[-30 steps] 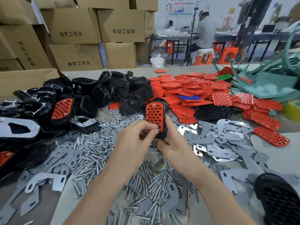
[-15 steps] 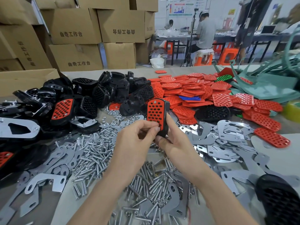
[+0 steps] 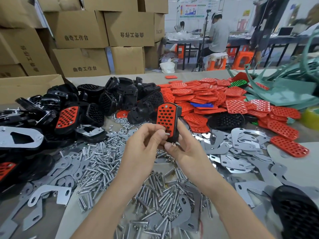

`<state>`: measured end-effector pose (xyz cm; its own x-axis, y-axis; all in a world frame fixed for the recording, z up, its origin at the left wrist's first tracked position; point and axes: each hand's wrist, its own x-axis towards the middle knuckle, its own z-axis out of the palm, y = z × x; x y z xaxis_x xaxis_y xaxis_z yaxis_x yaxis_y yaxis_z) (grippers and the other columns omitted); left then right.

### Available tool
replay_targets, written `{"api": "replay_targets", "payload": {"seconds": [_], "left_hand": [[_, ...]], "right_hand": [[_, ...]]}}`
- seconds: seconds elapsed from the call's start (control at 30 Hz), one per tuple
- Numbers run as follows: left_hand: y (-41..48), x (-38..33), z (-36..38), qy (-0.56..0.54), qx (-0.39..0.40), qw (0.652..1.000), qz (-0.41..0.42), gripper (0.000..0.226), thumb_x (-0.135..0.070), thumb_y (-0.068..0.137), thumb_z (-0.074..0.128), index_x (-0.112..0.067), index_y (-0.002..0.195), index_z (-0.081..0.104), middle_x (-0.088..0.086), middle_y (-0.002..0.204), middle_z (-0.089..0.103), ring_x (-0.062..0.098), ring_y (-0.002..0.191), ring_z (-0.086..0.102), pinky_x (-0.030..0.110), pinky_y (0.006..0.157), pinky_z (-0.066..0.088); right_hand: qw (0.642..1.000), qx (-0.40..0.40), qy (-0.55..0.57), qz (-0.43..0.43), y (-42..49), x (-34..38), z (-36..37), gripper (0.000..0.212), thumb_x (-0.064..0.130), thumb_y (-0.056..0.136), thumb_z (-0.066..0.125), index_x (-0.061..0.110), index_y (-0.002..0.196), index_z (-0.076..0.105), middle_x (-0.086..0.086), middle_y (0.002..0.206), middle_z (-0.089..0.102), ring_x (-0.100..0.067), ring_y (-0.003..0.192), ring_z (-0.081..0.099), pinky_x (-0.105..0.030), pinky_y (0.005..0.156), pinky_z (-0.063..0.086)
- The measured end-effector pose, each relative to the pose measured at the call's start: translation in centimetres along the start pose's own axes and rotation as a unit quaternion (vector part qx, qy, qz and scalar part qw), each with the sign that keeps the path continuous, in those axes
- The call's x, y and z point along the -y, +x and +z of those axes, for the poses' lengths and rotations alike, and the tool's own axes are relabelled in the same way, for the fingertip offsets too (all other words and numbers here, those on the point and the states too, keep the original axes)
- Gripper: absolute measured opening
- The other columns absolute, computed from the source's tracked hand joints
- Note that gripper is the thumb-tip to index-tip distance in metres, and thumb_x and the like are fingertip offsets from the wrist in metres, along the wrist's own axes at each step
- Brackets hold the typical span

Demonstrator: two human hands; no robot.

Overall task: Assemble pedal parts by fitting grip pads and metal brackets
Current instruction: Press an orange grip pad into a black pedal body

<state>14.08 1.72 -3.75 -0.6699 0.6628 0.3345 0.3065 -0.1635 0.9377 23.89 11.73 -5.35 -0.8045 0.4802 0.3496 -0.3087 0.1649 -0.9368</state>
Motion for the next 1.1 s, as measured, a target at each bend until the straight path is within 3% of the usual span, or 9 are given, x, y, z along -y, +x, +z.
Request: {"api": "replay_targets", "payload": {"seconds": [0.07, 0.2, 0.47, 0.57, 0.67, 0.77, 0.9, 1.03, 1.1], "left_hand": [[0.1, -0.1, -0.2, -0.004, 0.006, 1.000, -0.009, 0.013, -0.017, 0.100, 0.060, -0.026, 0.096, 0.068, -0.012, 0.084, 0.074, 0.001, 0.078, 0.067, 0.015, 0.071, 0.051], [0.4, 0.1, -0.6, 0.020, 0.012, 0.999, -0.034, 0.007, -0.024, 0.098, 0.064, -0.027, 0.092, 0.067, -0.010, 0.089, 0.072, 0.014, 0.088, 0.065, 0.031, 0.082, 0.050], [0.5, 0.2, -0.1, 0.035, -0.003, 0.999, -0.017, 0.009, -0.016, 0.094, 0.068, -0.017, 0.087, 0.062, -0.018, 0.075, 0.064, 0.000, 0.074, 0.058, 0.014, 0.069, 0.044], [0.3, -0.1, 0.0, 0.045, -0.006, 0.999, 0.006, 0.011, -0.018, 0.096, 0.067, -0.020, 0.086, 0.061, -0.019, 0.076, 0.062, -0.002, 0.072, 0.057, 0.013, 0.067, 0.042], [0.0, 0.0, 0.2, 0.073, -0.024, 0.996, 0.037, 0.012, -0.020, 0.097, 0.065, -0.025, 0.087, 0.061, -0.011, 0.088, 0.062, 0.007, 0.083, 0.060, 0.022, 0.078, 0.046], [-0.4, 0.1, 0.4, 0.183, -0.052, 0.975, 0.111, 0.010, -0.026, 0.098, 0.061, -0.034, 0.092, 0.061, -0.012, 0.102, 0.054, 0.010, 0.102, 0.056, 0.014, 0.087, 0.040], [-1.0, 0.4, 0.3, 0.270, -0.029, 0.938, 0.214, 0.023, -0.028, 0.103, 0.048, -0.025, 0.120, 0.064, -0.006, 0.124, 0.050, 0.012, 0.121, 0.052, 0.012, 0.101, 0.037], [-1.0, 0.6, 0.3, 0.279, 0.030, 0.935, 0.217, 0.038, -0.036, 0.101, 0.048, -0.033, 0.139, 0.052, -0.005, 0.144, 0.040, 0.010, 0.131, 0.049, 0.019, 0.109, 0.038], [-1.0, 0.6, 0.3, 0.291, 0.029, 0.931, 0.218, 0.040, -0.039, 0.100, 0.051, -0.039, 0.140, 0.048, -0.006, 0.146, 0.040, 0.005, 0.127, 0.050, 0.012, 0.105, 0.038]], "right_hand": [[1.000, 0.000, 0.003, 0.003, 0.0, 0.1, 0.1, 0.064, -0.016, 0.101, 0.049, 0.039, 0.134, 0.053, -0.002, 0.136, 0.065, -0.015, 0.129, 0.060, -0.029, 0.109, 0.049], [1.000, 0.000, -0.017, 0.005, -0.1, 0.4, 0.2, 0.067, -0.018, 0.100, 0.049, 0.036, 0.140, 0.048, -0.003, 0.140, 0.065, -0.013, 0.134, 0.057, -0.028, 0.114, 0.045], [0.999, -0.010, -0.037, 0.030, -0.2, 0.3, 0.7, 0.068, -0.012, 0.103, 0.050, 0.029, 0.156, 0.039, 0.009, 0.145, 0.061, 0.002, 0.133, 0.054, -0.035, 0.118, 0.042], [1.000, -0.005, -0.012, 0.015, -0.2, 0.1, 0.5, 0.066, -0.009, 0.104, 0.050, 0.038, 0.149, 0.042, 0.010, 0.146, 0.061, -0.006, 0.139, 0.052, -0.043, 0.120, 0.041], [0.999, 0.020, 0.044, 0.017, -0.2, -0.1, 0.1, 0.059, 0.002, 0.106, 0.045, 0.033, 0.156, 0.037, 0.000, 0.154, 0.054, -0.019, 0.145, 0.048, -0.050, 0.122, 0.036], [0.991, 0.040, 0.125, 0.023, -0.2, 0.0, 0.1, 0.056, 0.005, 0.107, 0.040, 0.028, 0.157, 0.036, -0.006, 0.154, 0.054, -0.022, 0.143, 0.051, -0.046, 0.121, 0.039], [0.968, 0.020, 0.250, 0.028, 0.0, 0.5, -0.3, 0.055, 0.000, 0.106, 0.043, 0.018, 0.158, 0.037, -0.018, 0.152, 0.053, -0.034, 0.144, 0.048, -0.041, 0.118, 0.042], [0.946, -0.022, 0.322, 0.039, 0.2, 1.1, -0.8, 0.060, 0.006, 0.094, 0.057, 0.018, 0.152, 0.047, -0.016, 0.142, 0.064, -0.037, 0.139, 0.053, -0.032, 0.107, 0.052], [0.941, -0.039, 0.333, 0.048, 0.3, 1.1, -0.8, 0.060, 0.006, 0.092, 0.060, 0.019, 0.150, 0.050, -0.016, 0.135, 0.068, -0.036, 0.135, 0.057, -0.029, 0.100, 0.056]]}}
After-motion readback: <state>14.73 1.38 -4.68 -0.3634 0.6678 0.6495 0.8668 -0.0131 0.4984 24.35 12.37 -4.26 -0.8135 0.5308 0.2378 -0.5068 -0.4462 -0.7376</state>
